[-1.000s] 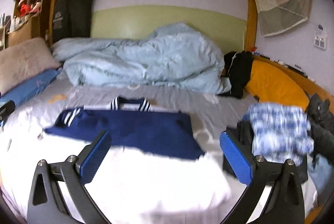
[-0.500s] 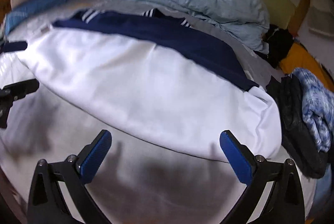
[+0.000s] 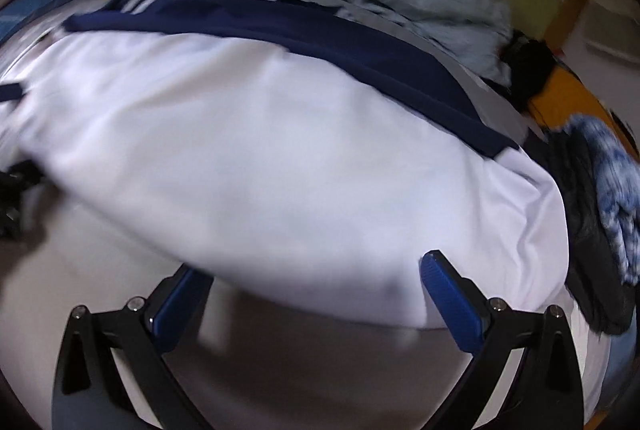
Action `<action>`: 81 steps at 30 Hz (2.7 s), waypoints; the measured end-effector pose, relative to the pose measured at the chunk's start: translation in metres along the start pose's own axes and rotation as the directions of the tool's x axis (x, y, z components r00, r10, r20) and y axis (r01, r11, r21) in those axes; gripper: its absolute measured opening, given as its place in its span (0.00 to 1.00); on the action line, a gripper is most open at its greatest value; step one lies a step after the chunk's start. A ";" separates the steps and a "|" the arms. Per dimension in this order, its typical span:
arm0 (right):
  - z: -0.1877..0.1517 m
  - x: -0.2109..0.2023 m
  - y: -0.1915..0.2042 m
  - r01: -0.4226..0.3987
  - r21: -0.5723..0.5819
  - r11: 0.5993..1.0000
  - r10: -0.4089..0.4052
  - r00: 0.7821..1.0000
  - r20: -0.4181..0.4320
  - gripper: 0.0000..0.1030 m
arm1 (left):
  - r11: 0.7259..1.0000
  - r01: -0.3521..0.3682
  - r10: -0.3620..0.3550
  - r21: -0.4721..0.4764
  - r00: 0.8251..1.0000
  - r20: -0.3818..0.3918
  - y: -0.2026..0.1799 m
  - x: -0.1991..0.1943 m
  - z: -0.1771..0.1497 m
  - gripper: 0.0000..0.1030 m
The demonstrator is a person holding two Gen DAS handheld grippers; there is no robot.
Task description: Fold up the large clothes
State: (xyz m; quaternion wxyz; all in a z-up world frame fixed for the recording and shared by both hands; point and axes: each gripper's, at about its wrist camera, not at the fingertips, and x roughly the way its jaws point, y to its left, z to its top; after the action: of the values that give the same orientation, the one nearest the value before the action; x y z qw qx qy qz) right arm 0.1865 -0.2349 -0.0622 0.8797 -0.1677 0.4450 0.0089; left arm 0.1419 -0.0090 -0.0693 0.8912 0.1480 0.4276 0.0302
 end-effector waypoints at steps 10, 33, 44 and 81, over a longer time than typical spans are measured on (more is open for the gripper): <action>0.003 0.005 -0.029 0.184 0.055 0.981 -0.186 0.981 0.046 0.51 | 0.993 -0.067 0.070 -0.100 0.997 0.018 0.038 0.014 -0.004 0.34; -0.112 -0.158 -0.022 0.080 0.132 0.988 -0.108 0.970 0.217 0.08 | 0.973 0.091 -0.067 -0.213 0.991 0.117 0.074 -0.166 -0.102 0.25; -0.017 -0.132 -0.049 0.040 0.180 0.983 -0.085 0.965 0.247 0.09 | 0.945 0.092 -0.056 -0.315 0.991 0.121 0.098 -0.118 0.000 0.25; 0.051 -0.064 -0.113 0.046 0.246 0.968 -0.111 0.960 0.258 0.95 | 0.966 0.034 0.030 -0.255 0.970 0.242 0.144 -0.079 0.057 1.00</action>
State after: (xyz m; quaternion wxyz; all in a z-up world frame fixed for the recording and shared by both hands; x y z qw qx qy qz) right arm 0.2058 -0.3174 0.0483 0.9454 -0.0765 0.3118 -0.0569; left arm 0.1467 0.1005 0.0660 0.9487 0.0333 0.3073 0.0663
